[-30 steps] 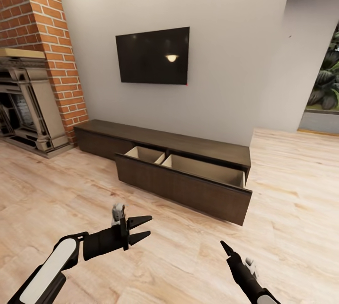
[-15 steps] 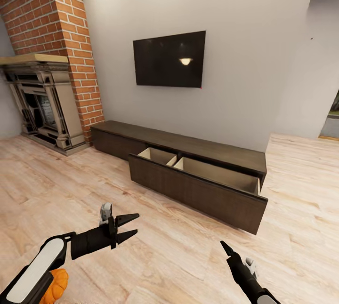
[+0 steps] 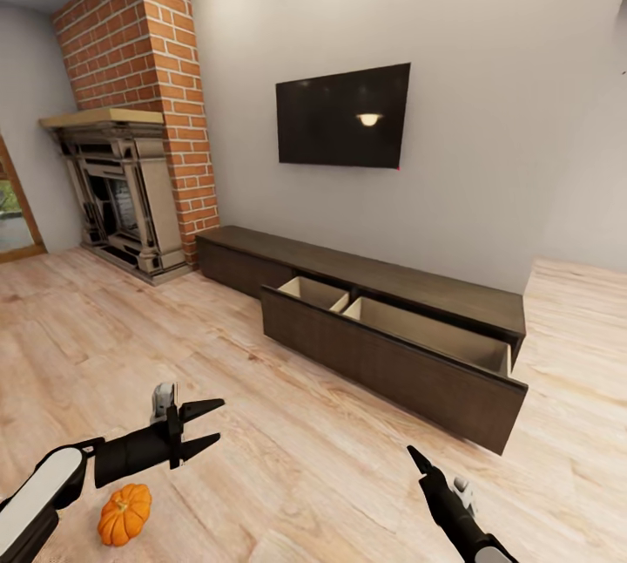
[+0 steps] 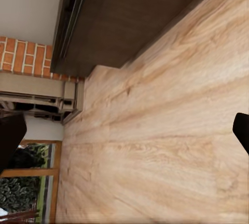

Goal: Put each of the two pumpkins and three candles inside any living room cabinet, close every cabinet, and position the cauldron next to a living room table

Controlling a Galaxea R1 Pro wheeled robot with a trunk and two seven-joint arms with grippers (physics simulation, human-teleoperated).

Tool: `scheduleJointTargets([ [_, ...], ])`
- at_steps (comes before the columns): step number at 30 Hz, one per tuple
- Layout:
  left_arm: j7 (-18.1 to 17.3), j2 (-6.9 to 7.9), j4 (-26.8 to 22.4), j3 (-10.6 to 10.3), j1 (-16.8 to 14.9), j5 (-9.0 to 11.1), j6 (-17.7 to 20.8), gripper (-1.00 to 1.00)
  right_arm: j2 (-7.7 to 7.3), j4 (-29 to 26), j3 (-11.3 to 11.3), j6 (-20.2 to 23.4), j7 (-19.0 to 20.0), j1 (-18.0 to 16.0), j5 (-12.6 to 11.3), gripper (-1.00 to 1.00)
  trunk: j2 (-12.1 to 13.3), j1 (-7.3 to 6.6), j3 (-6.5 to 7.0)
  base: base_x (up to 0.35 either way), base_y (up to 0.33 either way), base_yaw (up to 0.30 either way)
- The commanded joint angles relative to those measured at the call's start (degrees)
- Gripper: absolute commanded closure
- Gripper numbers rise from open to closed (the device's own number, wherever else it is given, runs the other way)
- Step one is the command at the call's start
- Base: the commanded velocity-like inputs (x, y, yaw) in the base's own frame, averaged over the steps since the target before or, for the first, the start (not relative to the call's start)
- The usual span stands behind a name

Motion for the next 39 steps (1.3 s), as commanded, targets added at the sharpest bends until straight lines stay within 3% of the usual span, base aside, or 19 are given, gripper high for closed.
scheduleJointTargets([
  [1, -0.59, 0.15, 0.69, 0.21, -0.06, -0.29, 0.02, -1.0, -0.04, 0.01, 0.35, -0.03, 0.19, -0.02, -0.58, -1.0, -0.02, -0.01, 0.01, 0.0, 0.0, 0.193],
  [11, -0.78, 0.35, 3.3, 1.55, -0.06, 0.11, 0.02, -1.0, -0.08, 0.01, 0.42, -1.52, 0.29, -0.05, -0.52, -1.0, -0.02, -0.01, 0.63, -0.093, 0.027, 0.177],
  [19, -0.79, 0.35, 3.34, 1.57, -0.06, 0.18, 0.02, -1.0, -0.24, 0.01, 0.35, -1.61, 0.86, -0.05, 2.9, -1.0, -0.02, -0.01, 0.77, -0.254, 0.151, 0.044],
  [39, -0.79, 0.25, 3.34, 1.57, -0.06, 0.15, 0.02, -1.0, -0.04, 0.01, 0.34, -2.61, 0.43, -0.06, 3.23, -1.0, -0.02, -0.01, 2.22, -0.121, 0.021, 0.163],
])
